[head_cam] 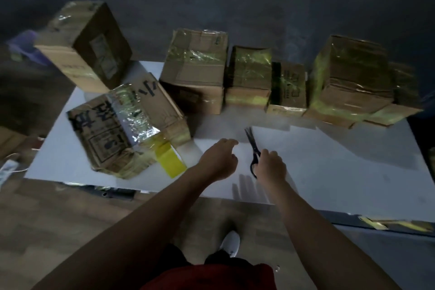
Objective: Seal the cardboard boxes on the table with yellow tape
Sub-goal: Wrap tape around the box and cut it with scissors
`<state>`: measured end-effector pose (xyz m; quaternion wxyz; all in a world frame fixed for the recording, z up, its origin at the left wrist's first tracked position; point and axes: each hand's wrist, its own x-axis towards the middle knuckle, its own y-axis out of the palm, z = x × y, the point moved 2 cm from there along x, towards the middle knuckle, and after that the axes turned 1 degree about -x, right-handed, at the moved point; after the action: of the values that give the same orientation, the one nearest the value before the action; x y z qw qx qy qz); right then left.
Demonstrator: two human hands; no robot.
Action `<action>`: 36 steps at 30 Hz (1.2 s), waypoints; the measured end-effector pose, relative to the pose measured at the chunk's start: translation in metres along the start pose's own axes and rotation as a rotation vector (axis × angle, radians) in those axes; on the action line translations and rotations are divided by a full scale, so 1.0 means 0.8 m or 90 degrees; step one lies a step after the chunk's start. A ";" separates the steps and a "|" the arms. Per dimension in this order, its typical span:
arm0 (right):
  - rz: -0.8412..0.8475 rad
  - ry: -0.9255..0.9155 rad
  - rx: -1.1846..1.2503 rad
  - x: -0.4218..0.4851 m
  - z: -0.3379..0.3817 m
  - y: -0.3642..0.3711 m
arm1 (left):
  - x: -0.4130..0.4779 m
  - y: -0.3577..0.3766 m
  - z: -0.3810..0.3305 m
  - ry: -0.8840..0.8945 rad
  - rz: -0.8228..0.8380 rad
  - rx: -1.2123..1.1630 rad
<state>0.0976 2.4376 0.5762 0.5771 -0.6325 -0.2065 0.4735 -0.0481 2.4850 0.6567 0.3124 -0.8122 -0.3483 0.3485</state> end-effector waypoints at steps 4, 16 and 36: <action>0.095 -0.015 0.095 0.003 0.025 -0.006 | -0.008 -0.014 0.020 -0.005 -0.037 -0.004; 0.244 -0.282 0.466 -0.011 0.156 -0.049 | -0.057 -0.093 0.103 -0.052 -0.352 -0.097; 0.323 -0.435 0.226 -0.009 0.211 -0.107 | -0.098 -0.106 0.215 -0.146 -0.426 -0.035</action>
<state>-0.0228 2.5432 0.6775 0.4413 -0.3619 -0.1394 0.8093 -0.2526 2.5163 0.6510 0.3462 -0.6166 -0.6373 0.3064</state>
